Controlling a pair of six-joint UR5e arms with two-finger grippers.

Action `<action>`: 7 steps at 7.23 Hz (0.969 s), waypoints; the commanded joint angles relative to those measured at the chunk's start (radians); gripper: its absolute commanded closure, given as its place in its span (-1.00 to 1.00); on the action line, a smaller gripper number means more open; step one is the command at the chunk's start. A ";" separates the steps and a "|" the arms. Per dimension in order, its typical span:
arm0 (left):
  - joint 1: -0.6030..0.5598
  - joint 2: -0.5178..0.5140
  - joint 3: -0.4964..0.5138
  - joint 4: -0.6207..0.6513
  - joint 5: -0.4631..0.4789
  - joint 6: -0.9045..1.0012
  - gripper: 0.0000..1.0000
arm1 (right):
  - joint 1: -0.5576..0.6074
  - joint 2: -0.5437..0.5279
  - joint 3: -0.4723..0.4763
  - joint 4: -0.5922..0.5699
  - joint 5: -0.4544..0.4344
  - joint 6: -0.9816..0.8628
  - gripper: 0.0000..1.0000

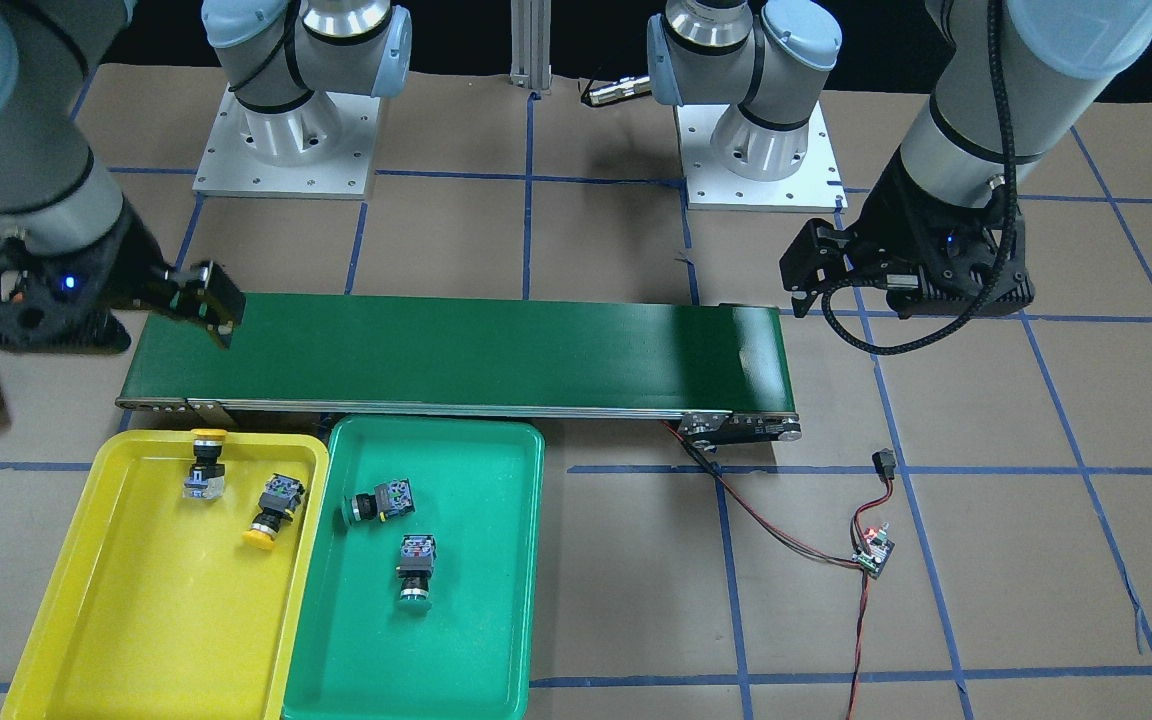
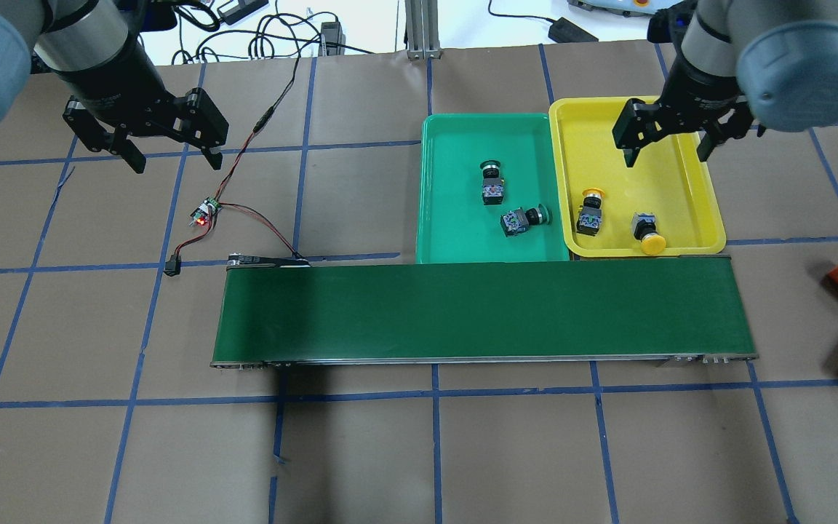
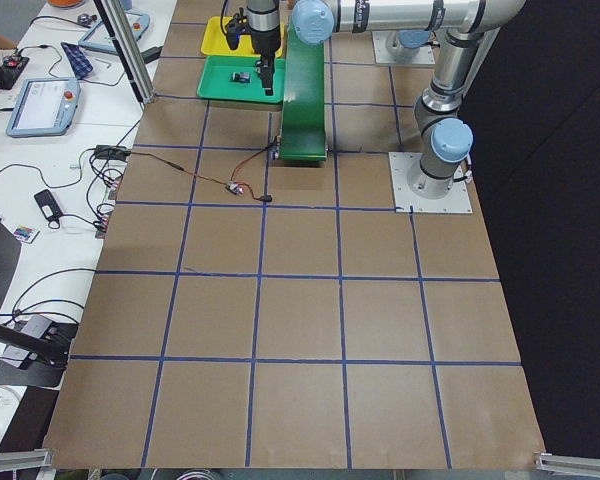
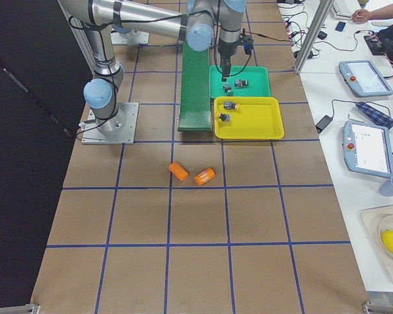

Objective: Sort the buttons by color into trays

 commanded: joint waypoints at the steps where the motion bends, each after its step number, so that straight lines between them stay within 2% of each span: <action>1: 0.000 -0.003 0.010 -0.002 -0.001 -0.001 -1.00 | 0.011 -0.125 0.009 0.149 0.033 0.051 -1.00; 2: 0.000 -0.003 0.013 -0.002 -0.002 -0.001 -1.00 | 0.019 -0.115 0.063 0.147 0.049 0.138 -1.00; 3: 0.000 -0.003 0.013 -0.003 -0.001 -0.001 -1.00 | 0.088 -0.129 0.088 0.138 0.027 0.194 -1.00; 4: 0.000 -0.003 0.013 -0.002 -0.004 -0.003 -1.00 | 0.157 -0.139 0.093 0.134 -0.040 0.232 -1.00; 5: 0.000 -0.003 0.015 -0.003 -0.001 -0.004 -1.00 | 0.164 -0.136 0.085 0.129 -0.032 0.242 -1.00; 6: -0.003 -0.003 0.015 -0.015 0.001 -0.023 -1.00 | 0.155 -0.155 0.073 0.077 -0.050 0.239 -1.00; 7: -0.003 0.009 0.015 -0.065 -0.014 -0.073 -1.00 | 0.151 -0.194 0.070 0.068 -0.050 0.237 -1.00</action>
